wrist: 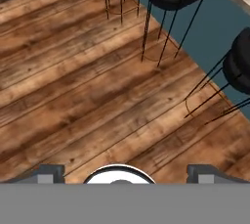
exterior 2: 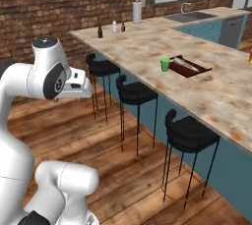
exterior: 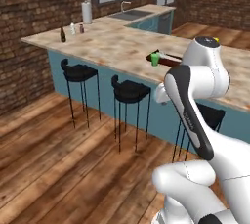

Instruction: Place the drinks on the dining counter in a tight cluster.

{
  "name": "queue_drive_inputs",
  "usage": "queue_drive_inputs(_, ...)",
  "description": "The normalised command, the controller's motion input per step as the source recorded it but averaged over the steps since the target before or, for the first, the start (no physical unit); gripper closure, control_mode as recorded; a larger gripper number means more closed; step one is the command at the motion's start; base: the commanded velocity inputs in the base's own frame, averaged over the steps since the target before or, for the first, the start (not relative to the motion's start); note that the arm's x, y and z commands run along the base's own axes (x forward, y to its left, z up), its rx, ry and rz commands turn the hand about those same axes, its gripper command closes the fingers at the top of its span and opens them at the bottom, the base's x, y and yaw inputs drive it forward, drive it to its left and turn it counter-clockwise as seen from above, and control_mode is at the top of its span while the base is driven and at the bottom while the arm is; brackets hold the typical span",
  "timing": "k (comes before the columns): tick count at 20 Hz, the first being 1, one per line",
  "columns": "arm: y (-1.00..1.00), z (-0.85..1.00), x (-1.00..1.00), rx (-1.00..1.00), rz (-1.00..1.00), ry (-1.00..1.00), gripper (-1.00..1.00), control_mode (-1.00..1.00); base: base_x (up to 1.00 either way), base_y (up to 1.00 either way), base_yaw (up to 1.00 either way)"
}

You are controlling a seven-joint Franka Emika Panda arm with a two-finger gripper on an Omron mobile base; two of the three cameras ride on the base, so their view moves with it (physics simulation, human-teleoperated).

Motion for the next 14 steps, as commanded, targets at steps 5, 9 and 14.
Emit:
queue_drive_inputs(5,0.0,0.0,0.0,0.0,0.0,0.0,-1.0,1.0,0.75,1.0,-0.31)
queue_drive_inputs(9,0.0,0.0,0.0,0.0,0.0,0.0,-1.0,1.0,0.8,1.0,-0.42)
queue_drive_inputs(14,0.0,0.0,0.0,0.0,0.0,0.0,-1.0,1.0,0.73,1.0,-0.44)
